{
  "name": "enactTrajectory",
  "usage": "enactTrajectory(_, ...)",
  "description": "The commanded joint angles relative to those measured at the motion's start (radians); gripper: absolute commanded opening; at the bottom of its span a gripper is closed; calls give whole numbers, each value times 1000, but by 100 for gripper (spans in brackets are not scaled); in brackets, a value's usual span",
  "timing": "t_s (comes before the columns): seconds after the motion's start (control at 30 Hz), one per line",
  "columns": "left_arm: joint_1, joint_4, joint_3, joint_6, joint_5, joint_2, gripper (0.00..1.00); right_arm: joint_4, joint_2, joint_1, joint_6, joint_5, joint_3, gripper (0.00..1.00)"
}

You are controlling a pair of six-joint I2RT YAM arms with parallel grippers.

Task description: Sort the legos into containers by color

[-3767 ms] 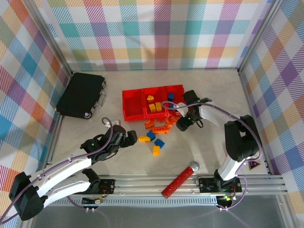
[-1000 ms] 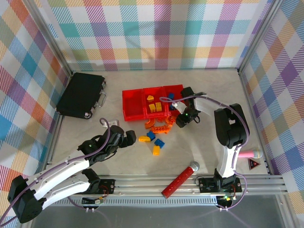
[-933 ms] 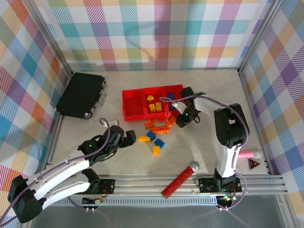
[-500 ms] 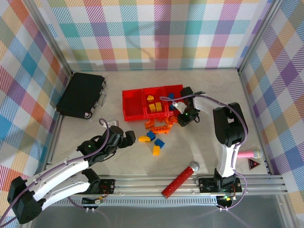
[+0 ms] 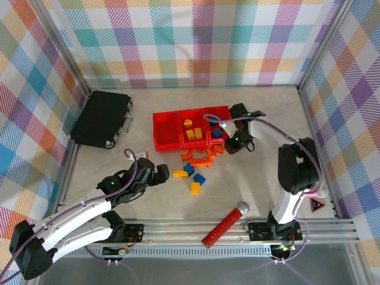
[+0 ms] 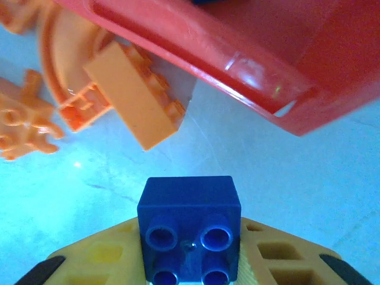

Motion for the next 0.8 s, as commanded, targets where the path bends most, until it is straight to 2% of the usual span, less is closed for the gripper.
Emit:
enactTrajectory(0.0,-12,25,-20,-11,0,7,100,-35,-87,-4,48,-60,31,33)
enactTrajectory(0.2,-13,44,-28,-18,16,15,100,-50,-73,-5,83,-63,184,34)
enactTrajectory(0.5,-13,3,-26,-19,14,-10,100,-134,165,-3,123,9,461,34)
enactTrajectory(0.77,-13,-10,-26,-20,1,-27,100,-150,290,10,150,17,566,35)
